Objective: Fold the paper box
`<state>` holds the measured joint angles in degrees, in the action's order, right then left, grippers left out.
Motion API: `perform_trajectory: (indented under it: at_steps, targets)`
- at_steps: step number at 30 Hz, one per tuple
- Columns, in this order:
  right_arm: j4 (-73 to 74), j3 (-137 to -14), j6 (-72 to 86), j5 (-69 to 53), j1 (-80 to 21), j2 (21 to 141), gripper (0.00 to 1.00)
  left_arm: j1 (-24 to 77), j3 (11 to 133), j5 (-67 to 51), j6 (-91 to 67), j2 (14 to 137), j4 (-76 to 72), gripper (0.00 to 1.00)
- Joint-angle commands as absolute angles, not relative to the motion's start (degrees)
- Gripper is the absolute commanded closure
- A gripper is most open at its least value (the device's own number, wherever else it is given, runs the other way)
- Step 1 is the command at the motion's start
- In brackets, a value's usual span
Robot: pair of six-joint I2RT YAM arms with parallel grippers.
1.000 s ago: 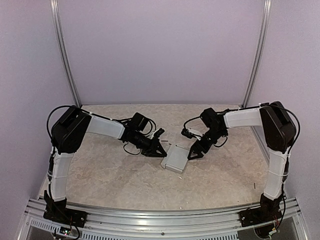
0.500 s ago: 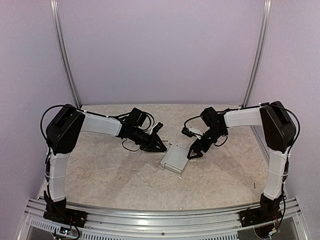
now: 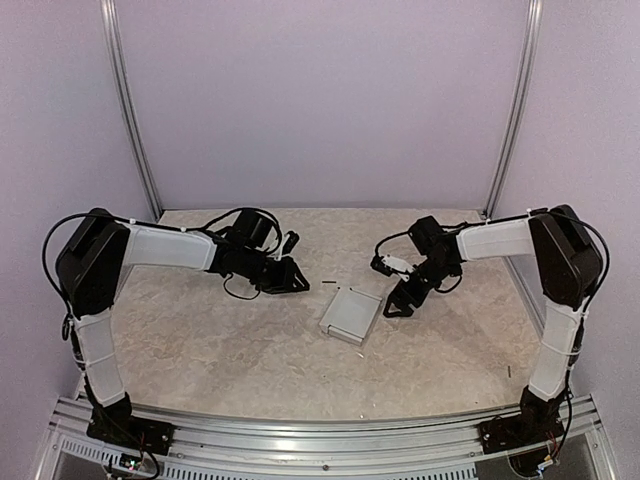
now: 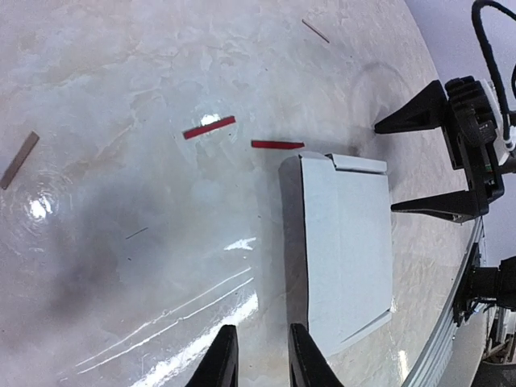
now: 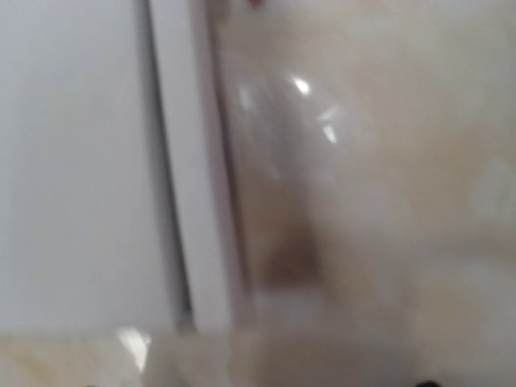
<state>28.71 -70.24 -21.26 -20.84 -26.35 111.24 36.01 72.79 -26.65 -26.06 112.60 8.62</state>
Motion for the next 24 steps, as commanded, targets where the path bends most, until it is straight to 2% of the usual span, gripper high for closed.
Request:
perform_trajectory:
  at_steps: [1,3,5,7,10,12,13,14,15,16,17,20,24]
  targets:
    - [33.6,-65.9,-22.3,-19.3,-23.9,110.0,0.16,35.4,70.5,-19.6,-25.7,109.1,7.2,0.78]
    - [33.0,-66.0,-23.3,-21.1,-23.8,107.0,0.14,35.4,70.3,-19.7,-26.2,110.0,7.2,0.78]
    - [31.7,-65.4,-25.1,-22.0,-24.1,103.3,0.01,35.5,69.9,-19.2,-27.0,110.7,7.1,0.78]
    - [28.0,-63.0,-28.0,-22.4,-25.0,97.5,0.0,35.6,68.7,-16.2,-27.5,110.2,6.8,0.78]
    - [18.9,-57.5,-30.0,-22.2,-25.9,88.3,0.0,36.9,65.3,-2.3,-25.6,105.7,4.9,0.78]
    - [20.6,-58.8,-32.4,-25.6,-26.1,88.3,0.01,37.4,61.5,5.4,-25.4,101.9,0.8,0.78]
    - [24.4,-61.6,-34.3,-28.0,-26.3,90.3,0.13,37.2,60.3,9.6,-28.7,100.8,0.7,0.78]
    - [28.5,-64.8,-35.5,-29.0,-27.0,93.3,0.33,36.6,60.3,10.4,-31.4,100.6,1.7,0.74]
    - [31.6,-67.5,-35.9,-28.1,-27.8,97.2,0.58,35.5,60.6,7.3,-32.0,101.2,2.0,0.66]
    - [33.1,-69.3,-35.7,-26.1,-29.0,98.8,0.74,34.1,60.6,2.1,-32.1,101.7,1.0,0.61]
    - [33.0,-69.5,-35.9,-24.7,-30.0,100.7,0.83,33.3,59.7,-3.6,-32.3,102.3,-1.9,0.56]
    - [27.2,-65.4,-38.5,-17.9,-34.2,101.0,0.93,33.0,57.5,-12.0,-33.4,103.8,-8.6,0.53]
    - [25.0,-64.7,-38.8,-14.8,-37.8,102.5,0.95,33.5,60.2,-15.8,-34.8,107.4,-7.0,0.48]
